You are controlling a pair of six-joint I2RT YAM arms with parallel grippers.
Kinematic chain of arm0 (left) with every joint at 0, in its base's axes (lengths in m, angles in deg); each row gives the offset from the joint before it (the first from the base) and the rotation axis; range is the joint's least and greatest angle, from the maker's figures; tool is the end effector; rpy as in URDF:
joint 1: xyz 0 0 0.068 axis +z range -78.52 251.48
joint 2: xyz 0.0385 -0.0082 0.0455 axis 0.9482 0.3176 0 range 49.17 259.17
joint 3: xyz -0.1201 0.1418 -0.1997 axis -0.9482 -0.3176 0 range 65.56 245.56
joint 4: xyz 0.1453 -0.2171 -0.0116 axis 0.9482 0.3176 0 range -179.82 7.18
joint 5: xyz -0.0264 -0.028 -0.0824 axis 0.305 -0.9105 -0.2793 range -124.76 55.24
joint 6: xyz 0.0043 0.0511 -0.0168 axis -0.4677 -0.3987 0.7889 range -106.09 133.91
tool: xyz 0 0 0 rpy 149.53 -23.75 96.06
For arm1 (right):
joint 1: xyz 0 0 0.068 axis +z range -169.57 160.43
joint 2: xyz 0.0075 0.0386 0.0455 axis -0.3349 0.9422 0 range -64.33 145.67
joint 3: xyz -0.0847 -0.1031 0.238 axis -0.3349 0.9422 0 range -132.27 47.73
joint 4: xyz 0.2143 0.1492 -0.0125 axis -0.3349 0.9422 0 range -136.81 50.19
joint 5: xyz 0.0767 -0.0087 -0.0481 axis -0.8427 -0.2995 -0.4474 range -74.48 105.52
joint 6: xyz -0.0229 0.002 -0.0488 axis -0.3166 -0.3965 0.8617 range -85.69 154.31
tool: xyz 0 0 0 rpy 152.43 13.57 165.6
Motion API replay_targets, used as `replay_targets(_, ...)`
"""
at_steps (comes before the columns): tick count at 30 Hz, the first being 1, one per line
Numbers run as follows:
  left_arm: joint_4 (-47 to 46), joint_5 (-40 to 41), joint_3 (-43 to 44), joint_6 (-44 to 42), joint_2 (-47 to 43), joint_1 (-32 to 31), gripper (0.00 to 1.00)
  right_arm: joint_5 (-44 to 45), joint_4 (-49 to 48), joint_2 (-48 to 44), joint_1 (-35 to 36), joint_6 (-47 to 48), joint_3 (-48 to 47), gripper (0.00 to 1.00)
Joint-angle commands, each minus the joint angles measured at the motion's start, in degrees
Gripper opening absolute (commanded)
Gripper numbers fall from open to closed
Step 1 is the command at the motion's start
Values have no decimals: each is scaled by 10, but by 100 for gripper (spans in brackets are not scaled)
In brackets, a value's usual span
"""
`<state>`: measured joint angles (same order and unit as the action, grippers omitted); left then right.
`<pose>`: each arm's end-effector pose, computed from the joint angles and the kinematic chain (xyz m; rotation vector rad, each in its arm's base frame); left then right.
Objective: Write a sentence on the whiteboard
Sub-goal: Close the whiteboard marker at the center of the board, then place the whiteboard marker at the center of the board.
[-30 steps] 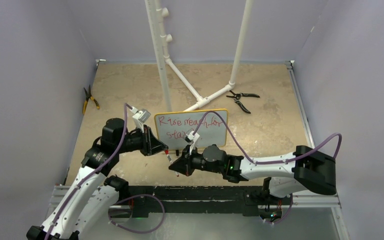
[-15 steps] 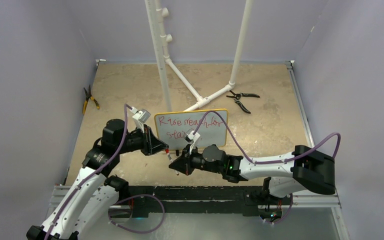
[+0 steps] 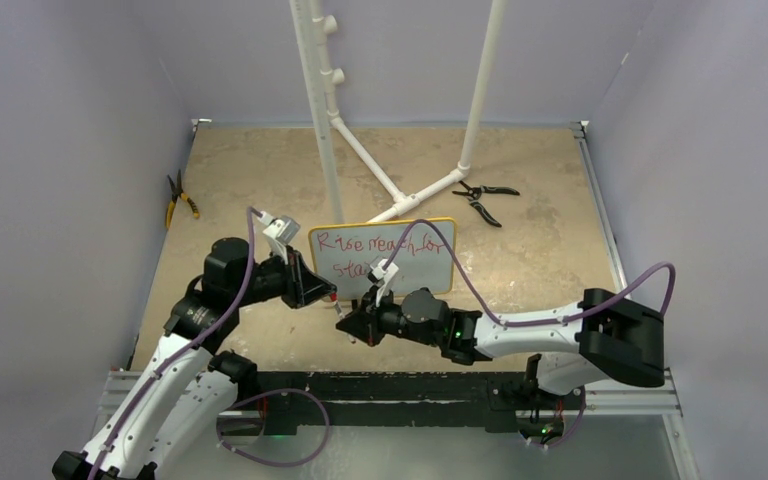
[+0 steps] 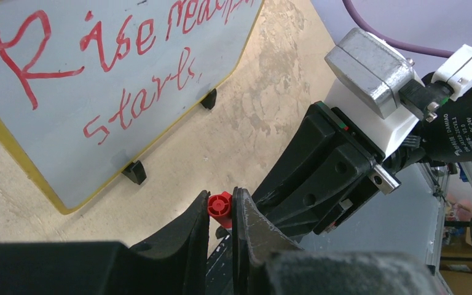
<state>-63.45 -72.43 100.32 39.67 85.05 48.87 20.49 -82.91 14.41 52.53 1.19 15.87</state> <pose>0.1236 -0.0751 0.2761 0.3790 2.1225 -1.1820 0.0912 0.2724 0.2141 -0.5802 1.8477 1.2213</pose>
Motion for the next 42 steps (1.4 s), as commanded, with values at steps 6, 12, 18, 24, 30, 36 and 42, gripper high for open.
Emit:
replay_targets(6,146,-90,-29,-23,-5,-27,0,165,-180,-4,-40,19,-94,0)
replay_targets(12,133,-22,-6,-13,3,-27,0,146,-140,-10,-40,44,-106,0)
replay_targets(18,88,102,98,13,20,-19,40,77,46,-49,-40,54,-105,0)
replay_targets(24,96,257,189,-9,57,-19,65,19,266,-70,-40,88,-134,0)
replay_targets(30,53,372,239,-8,89,-18,71,-27,359,-59,-40,83,-128,0)
replay_targets(36,29,474,248,-20,138,-4,74,-5,421,-18,-40,48,-117,0)
replay_targets(42,10,552,228,-25,159,21,77,18,455,40,-41,28,-126,4)
